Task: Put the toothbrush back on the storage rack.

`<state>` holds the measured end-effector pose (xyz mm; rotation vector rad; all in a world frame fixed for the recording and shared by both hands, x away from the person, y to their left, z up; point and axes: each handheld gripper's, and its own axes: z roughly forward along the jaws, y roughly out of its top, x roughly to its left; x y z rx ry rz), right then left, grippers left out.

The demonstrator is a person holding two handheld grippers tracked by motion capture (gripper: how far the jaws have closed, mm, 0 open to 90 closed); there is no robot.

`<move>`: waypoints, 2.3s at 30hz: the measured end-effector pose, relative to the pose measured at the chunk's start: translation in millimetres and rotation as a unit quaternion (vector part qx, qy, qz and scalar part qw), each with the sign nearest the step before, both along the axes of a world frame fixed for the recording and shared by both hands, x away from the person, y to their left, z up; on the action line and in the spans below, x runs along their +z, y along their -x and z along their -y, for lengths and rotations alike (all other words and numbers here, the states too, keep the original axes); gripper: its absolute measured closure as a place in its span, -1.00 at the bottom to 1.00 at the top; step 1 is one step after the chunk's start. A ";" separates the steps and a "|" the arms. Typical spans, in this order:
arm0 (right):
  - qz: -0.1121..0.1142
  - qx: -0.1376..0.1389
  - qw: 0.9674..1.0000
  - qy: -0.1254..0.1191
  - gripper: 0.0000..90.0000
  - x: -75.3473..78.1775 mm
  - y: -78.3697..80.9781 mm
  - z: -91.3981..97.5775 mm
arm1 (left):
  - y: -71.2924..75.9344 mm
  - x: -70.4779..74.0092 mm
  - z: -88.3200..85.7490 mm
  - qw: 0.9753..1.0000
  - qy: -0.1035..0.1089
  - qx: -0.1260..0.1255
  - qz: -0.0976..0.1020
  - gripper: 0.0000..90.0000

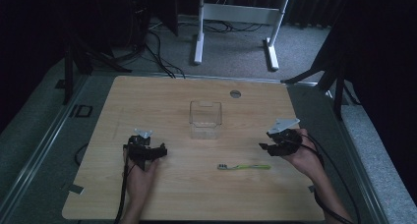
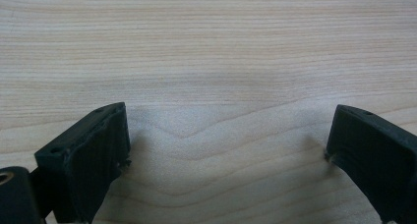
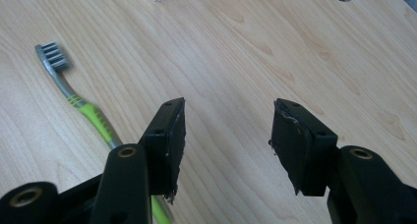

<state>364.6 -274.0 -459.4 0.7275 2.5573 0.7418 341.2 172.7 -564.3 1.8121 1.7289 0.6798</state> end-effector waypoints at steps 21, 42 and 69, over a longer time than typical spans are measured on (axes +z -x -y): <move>-0.006 0.038 0.999 0.019 0.10 3.4 0.8 -10.9 | 0.0 0.0 0.0 1.000 0.000 0.000 0.000 -0.93; -0.010 0.075 0.996 0.038 0.16 5.1 2.8 -25.3 | 0.0 0.0 0.0 1.000 0.000 0.000 0.000 -0.93; -0.025 0.114 0.991 0.065 0.25 6.4 5.1 -40.2 | 0.0 0.0 0.0 1.000 0.000 0.000 0.000 -0.93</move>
